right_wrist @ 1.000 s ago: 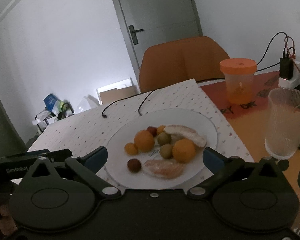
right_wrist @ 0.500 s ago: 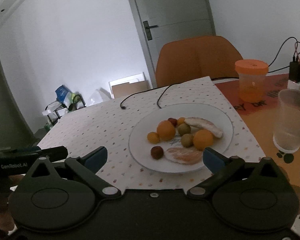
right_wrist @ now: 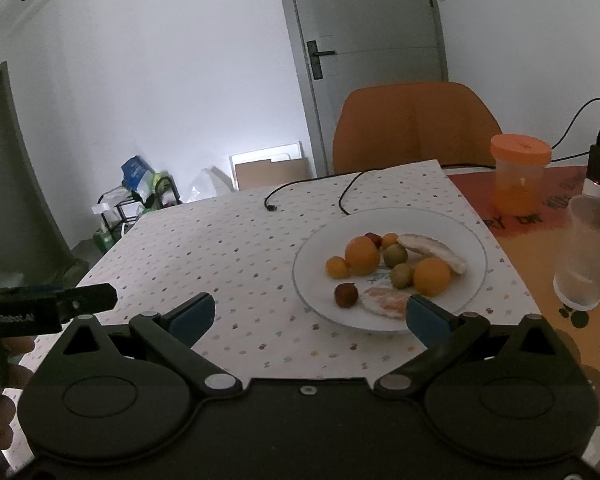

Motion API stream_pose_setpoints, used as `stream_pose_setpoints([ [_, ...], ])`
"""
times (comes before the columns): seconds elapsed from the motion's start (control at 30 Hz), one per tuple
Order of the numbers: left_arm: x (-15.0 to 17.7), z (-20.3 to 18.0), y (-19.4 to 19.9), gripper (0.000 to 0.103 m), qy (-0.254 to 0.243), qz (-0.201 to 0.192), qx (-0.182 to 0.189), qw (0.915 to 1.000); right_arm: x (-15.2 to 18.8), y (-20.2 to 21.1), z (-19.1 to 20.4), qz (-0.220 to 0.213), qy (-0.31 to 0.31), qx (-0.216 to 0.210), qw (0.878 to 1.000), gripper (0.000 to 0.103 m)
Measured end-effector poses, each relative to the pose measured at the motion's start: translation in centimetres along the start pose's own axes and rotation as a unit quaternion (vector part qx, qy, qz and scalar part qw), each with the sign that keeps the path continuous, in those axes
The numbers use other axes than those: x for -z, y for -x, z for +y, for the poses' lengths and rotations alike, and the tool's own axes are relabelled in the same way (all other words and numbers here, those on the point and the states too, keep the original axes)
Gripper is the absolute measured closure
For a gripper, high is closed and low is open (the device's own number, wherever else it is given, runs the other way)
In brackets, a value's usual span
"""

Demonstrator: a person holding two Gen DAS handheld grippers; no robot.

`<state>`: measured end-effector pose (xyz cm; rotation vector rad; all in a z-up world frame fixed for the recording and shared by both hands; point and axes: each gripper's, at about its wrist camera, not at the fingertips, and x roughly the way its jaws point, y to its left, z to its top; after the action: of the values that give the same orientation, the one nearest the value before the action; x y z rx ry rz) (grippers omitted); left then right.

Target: Organize fruits

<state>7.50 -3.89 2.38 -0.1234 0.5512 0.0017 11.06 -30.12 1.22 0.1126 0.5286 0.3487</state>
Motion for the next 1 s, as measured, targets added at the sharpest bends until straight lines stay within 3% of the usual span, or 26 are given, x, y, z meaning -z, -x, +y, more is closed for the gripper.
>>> stream_pose_setpoints([
  [0.43, 0.9, 2.4, 2.7, 0.0, 0.002, -0.009, -0.008, 0.9999, 0.7, 1.6, 2.7, -0.003, 0.021, 0.0, 1.0, 0.0],
  [1.0, 1.8, 2.5, 4.0, 0.0, -0.009, -0.01, -0.017, 0.9998, 2.3, 3.8, 3.5, -0.004, 0.01, 0.005, 1.0, 0.0],
])
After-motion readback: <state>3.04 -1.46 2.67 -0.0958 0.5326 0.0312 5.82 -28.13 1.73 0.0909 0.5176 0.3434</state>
